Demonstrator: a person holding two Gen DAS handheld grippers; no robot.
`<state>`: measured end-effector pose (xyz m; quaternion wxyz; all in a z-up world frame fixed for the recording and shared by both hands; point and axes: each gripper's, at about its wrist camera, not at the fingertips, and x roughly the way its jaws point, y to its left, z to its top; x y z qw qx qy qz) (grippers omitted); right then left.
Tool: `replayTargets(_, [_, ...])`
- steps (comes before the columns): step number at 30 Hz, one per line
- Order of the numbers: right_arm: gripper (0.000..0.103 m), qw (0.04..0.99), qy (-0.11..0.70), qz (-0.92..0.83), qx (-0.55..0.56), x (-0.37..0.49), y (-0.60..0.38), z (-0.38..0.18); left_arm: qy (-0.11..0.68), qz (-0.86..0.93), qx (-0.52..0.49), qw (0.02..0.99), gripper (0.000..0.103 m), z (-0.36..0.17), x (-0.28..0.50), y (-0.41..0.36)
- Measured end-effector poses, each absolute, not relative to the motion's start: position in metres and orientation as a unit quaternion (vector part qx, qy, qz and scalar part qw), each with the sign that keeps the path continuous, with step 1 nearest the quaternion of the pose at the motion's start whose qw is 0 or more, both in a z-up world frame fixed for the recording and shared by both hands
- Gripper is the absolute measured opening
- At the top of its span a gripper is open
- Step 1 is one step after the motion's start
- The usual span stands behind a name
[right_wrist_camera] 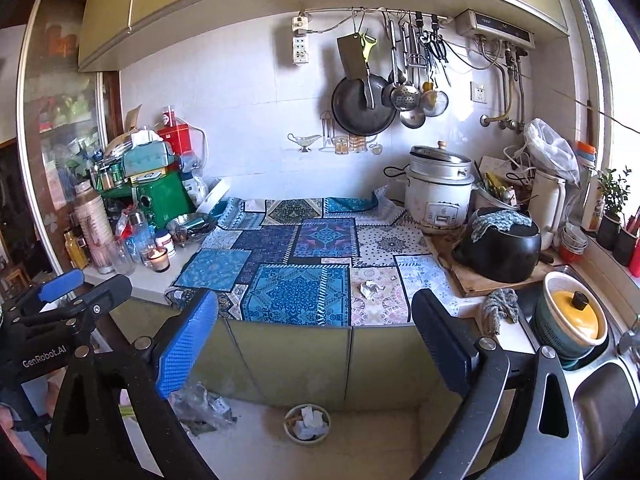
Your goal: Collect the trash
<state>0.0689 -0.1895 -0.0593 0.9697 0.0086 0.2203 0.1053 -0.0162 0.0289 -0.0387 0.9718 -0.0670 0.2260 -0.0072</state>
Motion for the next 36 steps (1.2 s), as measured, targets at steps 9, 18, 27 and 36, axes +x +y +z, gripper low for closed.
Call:
replayTargets(9, [0.097,0.969,0.216,0.117,0.003,0.0685,-0.1869,-0.055,0.224,-0.001,-0.064,0.972,0.097,-0.0372,-0.0166,0.028])
replayTargets(18, [0.097,0.967,0.219,0.126,0.004,0.0699,-0.1876,-0.054,0.225,0.003,-0.06,0.972,0.097,-0.038,-0.0153,0.0258])
replayTargets(27, [0.097,0.966,0.222,0.13,0.007,0.0716,-0.1883,-0.0539,0.224,0.006,-0.058,0.973,0.097,-0.037,-0.0145,0.0261])
replayTargets(36, [0.097,0.965,0.224,0.132,0.011,0.0718,-0.1872,-0.0533,0.221,0.005,-0.056,0.974,0.097,-0.0339,-0.0144,0.0286])
